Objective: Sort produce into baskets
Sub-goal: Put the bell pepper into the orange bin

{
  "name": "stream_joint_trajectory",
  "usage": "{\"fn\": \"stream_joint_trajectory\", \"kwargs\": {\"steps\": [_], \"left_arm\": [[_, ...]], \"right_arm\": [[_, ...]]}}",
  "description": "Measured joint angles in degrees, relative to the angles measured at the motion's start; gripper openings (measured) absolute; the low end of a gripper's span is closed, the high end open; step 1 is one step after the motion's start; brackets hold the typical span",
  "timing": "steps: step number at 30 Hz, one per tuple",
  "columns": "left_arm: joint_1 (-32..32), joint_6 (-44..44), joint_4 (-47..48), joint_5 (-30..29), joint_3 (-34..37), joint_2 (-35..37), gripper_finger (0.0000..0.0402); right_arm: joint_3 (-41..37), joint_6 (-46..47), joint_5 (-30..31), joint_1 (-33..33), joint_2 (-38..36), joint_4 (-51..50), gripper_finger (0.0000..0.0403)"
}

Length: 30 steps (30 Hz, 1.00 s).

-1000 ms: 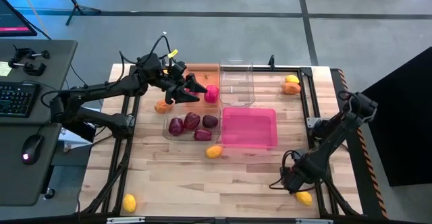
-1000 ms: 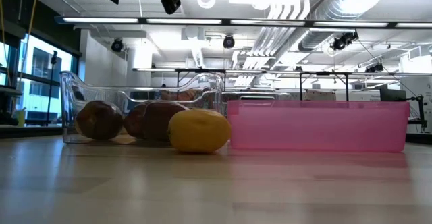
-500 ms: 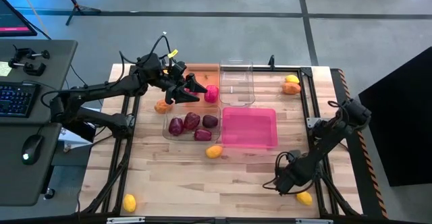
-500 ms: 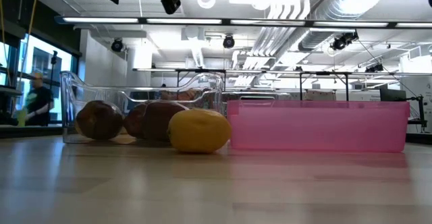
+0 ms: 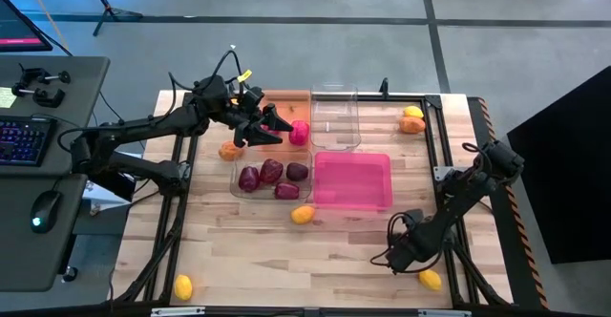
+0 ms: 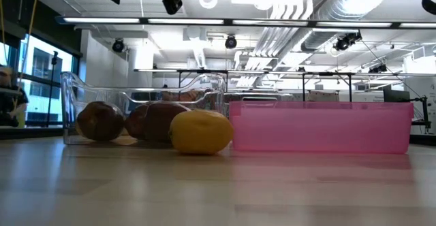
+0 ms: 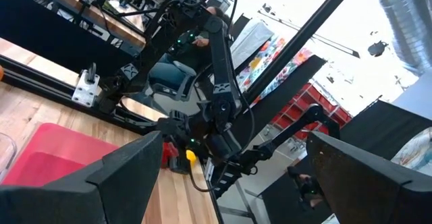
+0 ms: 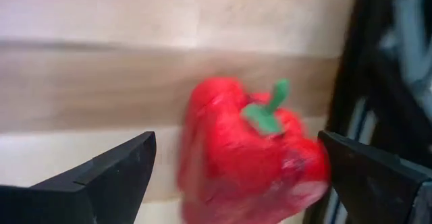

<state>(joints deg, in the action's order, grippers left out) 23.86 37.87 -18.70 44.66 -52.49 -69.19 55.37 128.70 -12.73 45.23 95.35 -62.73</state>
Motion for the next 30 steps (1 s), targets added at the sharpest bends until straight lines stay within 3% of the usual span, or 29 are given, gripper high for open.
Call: {"fn": "stream_joint_trajectory", "kwargs": {"steps": [7, 20, 25, 30], "left_arm": [[0.0, 0.0, 0.0, -0.3, 0.0, 0.0, 0.0353], [0.0, 0.7, 0.0, -0.5, 0.0, 0.0, 0.0353], [0.0, 0.9, 0.0, -0.5, 0.0, 0.0, 0.0353], [0.0, 0.9, 0.0, -0.5, 0.0, 0.0, 0.0353]], "right_arm": [[0.0, 3.6, -3.7, 0.0, 0.1, 0.3, 0.0399], [0.0, -11.1, 10.5, 0.0, 1.8, 4.8, 0.0399], [0.0, -16.7, 6.9, -1.7, 1.8, 5.2, 0.0399], [0.0, -14.6, 4.3, -2.3, 1.0, 4.9, 0.0399]]}}
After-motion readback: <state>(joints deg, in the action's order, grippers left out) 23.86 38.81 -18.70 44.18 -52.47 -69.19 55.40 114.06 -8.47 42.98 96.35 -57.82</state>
